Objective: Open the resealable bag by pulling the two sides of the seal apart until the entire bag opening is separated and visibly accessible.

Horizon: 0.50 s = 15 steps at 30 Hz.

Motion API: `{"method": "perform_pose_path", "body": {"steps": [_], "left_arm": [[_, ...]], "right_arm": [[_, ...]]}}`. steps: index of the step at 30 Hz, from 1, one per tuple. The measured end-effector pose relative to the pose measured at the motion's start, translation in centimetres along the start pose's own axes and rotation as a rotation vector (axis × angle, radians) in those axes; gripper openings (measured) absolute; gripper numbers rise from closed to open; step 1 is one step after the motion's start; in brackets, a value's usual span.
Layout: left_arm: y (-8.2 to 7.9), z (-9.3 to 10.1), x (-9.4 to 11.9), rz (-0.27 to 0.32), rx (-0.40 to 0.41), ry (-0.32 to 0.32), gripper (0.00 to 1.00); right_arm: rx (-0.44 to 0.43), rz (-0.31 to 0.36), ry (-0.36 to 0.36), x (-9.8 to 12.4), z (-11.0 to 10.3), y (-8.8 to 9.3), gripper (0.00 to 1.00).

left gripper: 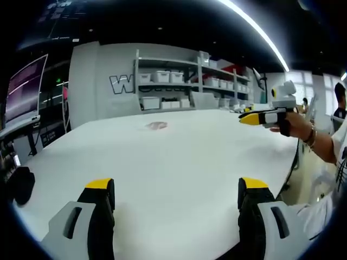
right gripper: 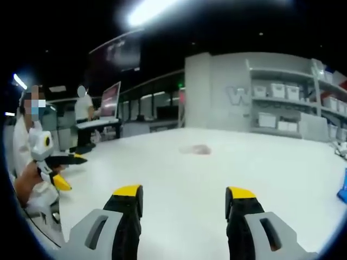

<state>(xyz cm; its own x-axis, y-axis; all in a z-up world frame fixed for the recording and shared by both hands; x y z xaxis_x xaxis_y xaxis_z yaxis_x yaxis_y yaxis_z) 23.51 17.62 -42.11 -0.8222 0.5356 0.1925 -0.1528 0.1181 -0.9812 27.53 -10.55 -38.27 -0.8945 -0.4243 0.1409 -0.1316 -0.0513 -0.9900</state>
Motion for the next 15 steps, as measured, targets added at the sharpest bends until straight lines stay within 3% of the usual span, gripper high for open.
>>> {"method": "perform_pose_path", "body": {"steps": [15], "left_arm": [[0.1,-0.2,0.0,-0.005,0.002,-0.005,0.93]], "right_arm": [[0.01,-0.013,0.002,-1.1,0.5,0.2,0.58]]}}
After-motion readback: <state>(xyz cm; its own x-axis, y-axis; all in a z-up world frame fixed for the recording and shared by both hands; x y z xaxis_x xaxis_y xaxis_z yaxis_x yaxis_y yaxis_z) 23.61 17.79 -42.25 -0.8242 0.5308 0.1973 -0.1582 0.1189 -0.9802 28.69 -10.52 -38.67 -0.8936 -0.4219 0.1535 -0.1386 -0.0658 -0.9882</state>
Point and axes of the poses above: the point that each gripper's makers call its tool centre point, and the gripper's own axes: x roughly backward along the fingers, z roughly to its right, y roughly out of its underside, the point moved 2 cm from there along x, roughly backward along the fingers, and after that the axes turned 2 degrees about z, right-handed, at the moved point
